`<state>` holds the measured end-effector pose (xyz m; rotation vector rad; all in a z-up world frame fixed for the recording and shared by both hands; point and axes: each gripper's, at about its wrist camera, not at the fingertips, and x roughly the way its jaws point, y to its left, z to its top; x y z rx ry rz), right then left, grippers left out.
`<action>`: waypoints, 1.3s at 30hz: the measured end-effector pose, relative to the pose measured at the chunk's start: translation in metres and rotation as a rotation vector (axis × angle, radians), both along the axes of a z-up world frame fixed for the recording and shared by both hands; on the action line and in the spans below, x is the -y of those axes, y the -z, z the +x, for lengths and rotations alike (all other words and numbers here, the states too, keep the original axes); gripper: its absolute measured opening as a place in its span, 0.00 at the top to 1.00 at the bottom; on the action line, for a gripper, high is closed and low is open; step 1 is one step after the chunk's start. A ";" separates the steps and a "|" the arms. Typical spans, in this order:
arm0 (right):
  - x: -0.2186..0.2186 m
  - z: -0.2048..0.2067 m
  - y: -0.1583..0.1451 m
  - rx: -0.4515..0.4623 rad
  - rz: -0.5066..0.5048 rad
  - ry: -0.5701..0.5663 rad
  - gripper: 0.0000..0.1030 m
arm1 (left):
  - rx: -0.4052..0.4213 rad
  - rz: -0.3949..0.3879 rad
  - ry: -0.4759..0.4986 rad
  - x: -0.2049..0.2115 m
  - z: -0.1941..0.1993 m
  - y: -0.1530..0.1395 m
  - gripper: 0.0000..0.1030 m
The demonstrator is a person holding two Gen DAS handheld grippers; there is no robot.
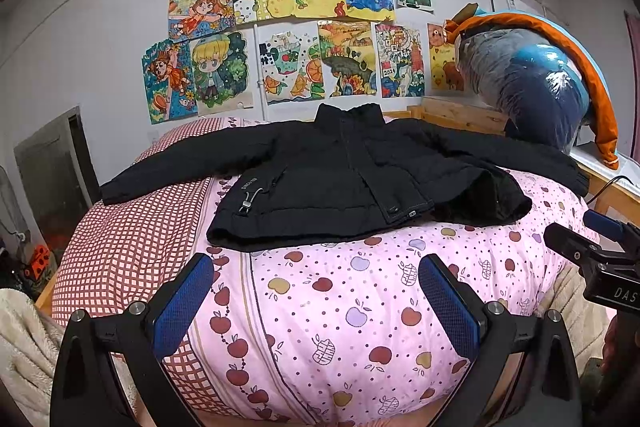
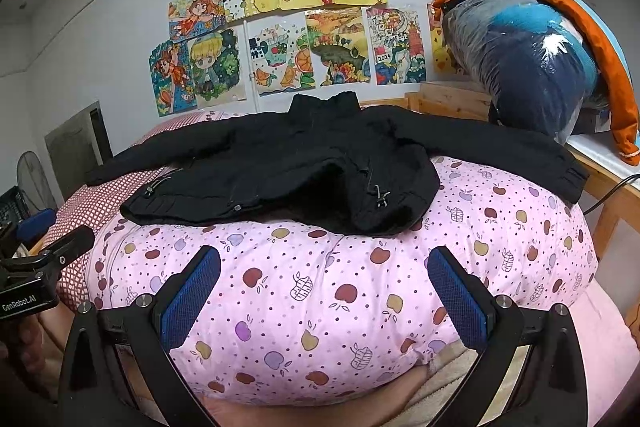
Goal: Fold large clothes
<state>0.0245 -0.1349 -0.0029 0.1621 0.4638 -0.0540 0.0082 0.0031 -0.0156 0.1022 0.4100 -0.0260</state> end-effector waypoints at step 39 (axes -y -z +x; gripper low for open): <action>-0.008 0.013 0.013 -0.026 0.026 -0.007 0.01 | -0.065 0.022 -0.005 0.008 0.016 0.004 0.00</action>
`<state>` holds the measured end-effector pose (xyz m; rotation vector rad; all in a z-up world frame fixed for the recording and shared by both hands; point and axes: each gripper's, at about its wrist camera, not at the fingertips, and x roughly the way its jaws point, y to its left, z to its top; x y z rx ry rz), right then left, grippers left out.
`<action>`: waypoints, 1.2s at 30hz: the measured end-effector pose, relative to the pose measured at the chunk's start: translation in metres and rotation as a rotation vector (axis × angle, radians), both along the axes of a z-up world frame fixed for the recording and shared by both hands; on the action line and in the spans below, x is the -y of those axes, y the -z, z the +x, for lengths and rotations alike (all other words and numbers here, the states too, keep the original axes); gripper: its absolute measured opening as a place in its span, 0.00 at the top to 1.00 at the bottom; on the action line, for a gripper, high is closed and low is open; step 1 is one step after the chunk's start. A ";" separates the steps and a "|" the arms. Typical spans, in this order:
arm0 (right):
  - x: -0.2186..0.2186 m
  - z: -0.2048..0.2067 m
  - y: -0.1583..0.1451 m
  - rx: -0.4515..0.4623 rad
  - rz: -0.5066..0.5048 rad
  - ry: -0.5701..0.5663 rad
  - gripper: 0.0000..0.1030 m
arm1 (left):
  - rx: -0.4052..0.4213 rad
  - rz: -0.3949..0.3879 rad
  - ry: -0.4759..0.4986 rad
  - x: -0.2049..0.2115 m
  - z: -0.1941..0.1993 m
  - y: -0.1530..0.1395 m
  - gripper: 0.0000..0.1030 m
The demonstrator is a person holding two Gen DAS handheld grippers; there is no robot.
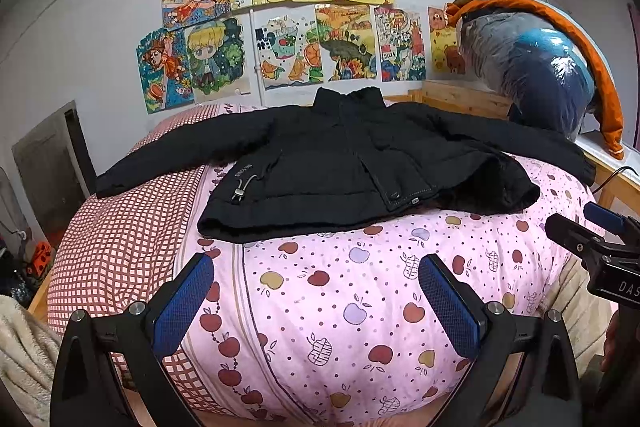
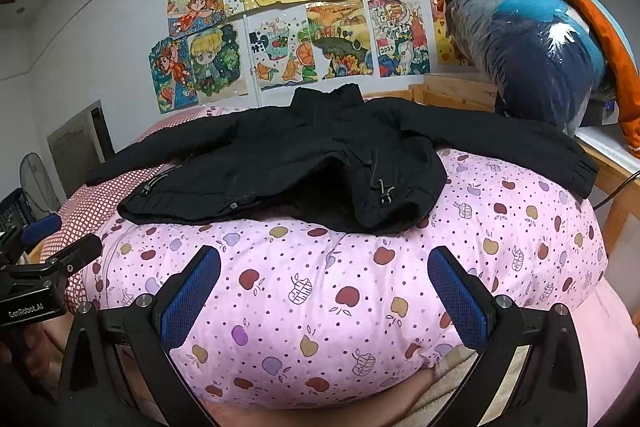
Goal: Fold large clothes
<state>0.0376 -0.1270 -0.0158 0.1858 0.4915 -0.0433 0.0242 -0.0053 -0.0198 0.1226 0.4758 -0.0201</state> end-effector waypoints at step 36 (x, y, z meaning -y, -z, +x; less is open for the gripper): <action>0.282 0.065 0.047 0.102 0.458 0.650 0.01 | -0.237 0.071 0.334 0.137 0.317 -0.067 0.00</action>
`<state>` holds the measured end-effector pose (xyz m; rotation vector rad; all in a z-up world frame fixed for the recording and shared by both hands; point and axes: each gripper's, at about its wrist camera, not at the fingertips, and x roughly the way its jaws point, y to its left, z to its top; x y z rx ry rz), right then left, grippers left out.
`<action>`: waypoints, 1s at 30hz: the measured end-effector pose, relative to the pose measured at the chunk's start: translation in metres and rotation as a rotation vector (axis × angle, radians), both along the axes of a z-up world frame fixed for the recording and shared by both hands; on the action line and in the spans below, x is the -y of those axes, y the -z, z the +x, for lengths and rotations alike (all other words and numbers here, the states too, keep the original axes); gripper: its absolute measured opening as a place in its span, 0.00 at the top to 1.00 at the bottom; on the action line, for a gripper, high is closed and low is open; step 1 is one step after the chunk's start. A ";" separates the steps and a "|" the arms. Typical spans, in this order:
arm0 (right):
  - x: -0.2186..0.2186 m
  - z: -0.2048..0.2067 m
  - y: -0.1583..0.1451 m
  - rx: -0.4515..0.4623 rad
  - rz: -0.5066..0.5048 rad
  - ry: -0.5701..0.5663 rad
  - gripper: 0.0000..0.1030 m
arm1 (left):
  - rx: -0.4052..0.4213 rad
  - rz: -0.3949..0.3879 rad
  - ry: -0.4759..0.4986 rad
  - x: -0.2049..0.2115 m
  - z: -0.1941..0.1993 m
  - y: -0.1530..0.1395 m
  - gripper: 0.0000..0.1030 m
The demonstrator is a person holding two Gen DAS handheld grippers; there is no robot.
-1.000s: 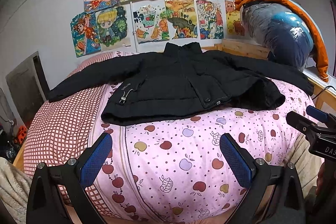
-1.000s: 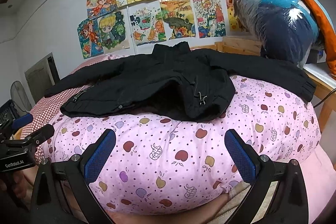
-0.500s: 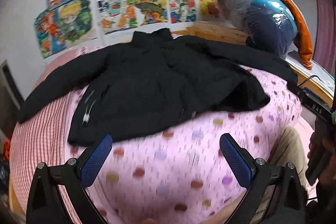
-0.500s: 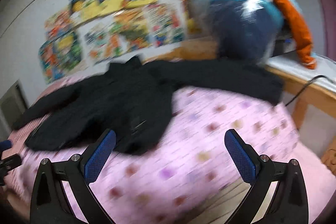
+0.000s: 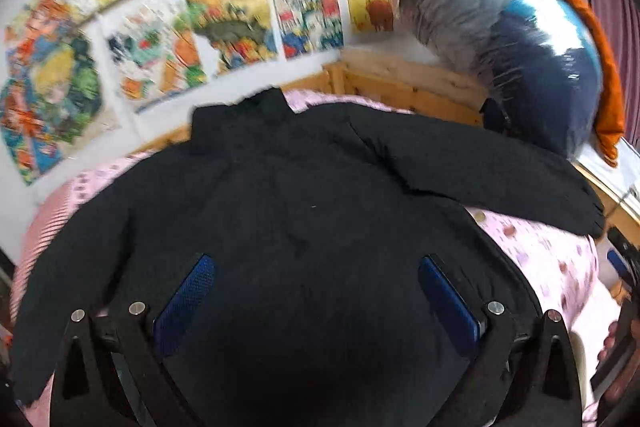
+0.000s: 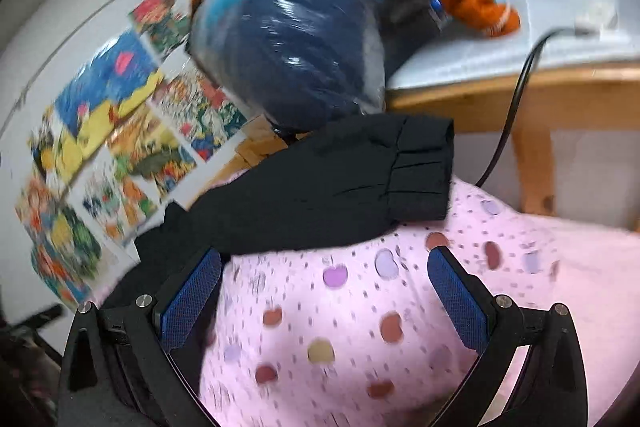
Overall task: Fold large clothes
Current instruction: 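Grasp the jacket sleeve cuff with the right tool while the left tool moves over the jacket body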
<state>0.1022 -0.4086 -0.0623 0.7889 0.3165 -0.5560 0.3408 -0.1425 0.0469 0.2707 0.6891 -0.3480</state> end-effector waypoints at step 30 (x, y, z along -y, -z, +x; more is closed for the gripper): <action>-0.003 0.070 -0.085 0.109 -0.404 -0.073 0.78 | -0.280 -0.346 -0.049 0.077 0.216 0.075 0.01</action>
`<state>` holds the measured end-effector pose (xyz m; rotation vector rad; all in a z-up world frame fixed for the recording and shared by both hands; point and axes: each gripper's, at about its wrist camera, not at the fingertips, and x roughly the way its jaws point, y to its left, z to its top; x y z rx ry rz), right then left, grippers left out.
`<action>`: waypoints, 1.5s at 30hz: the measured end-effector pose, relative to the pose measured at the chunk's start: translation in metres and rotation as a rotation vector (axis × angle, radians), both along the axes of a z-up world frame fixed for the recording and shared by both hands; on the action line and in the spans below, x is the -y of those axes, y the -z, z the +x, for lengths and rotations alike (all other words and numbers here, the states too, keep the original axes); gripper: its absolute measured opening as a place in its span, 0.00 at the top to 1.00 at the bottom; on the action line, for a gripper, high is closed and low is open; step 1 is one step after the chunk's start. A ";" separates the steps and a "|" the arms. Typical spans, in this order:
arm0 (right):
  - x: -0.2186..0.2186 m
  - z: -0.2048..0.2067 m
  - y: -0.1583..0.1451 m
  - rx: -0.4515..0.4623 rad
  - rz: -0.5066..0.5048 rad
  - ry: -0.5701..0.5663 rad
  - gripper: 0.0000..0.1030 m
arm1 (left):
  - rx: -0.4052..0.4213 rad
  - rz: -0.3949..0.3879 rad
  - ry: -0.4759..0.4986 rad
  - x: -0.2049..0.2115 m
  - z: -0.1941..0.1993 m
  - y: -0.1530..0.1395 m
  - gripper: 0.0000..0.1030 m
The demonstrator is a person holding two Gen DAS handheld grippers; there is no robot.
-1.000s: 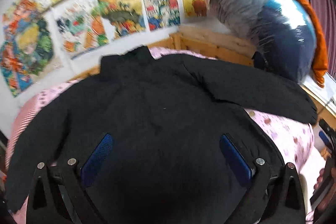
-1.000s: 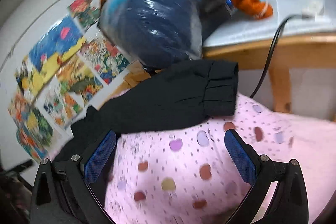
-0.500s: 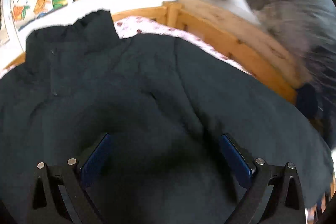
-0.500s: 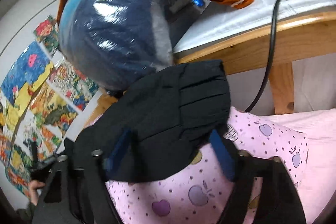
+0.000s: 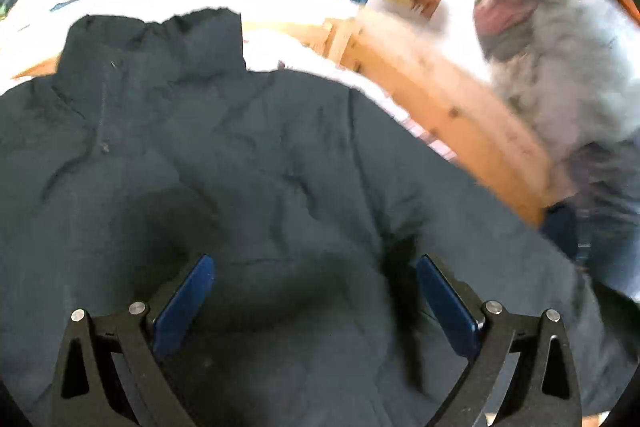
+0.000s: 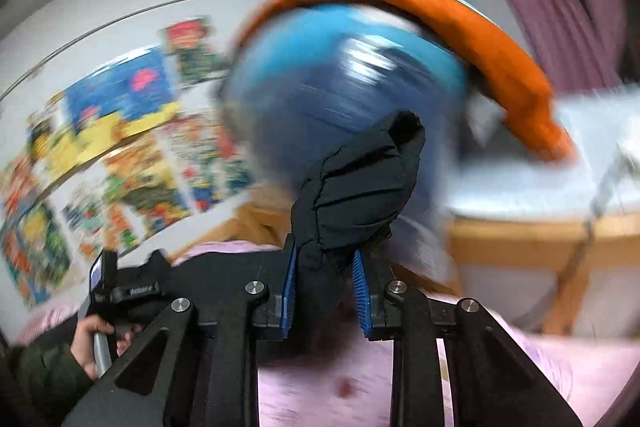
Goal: Fold large clothes
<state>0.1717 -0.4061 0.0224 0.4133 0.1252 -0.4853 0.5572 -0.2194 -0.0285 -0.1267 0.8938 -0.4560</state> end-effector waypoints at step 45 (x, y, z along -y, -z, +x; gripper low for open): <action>-0.225 0.082 0.051 -0.452 -0.169 -0.895 0.41 | -0.416 -0.358 0.047 -0.200 -0.081 0.063 0.44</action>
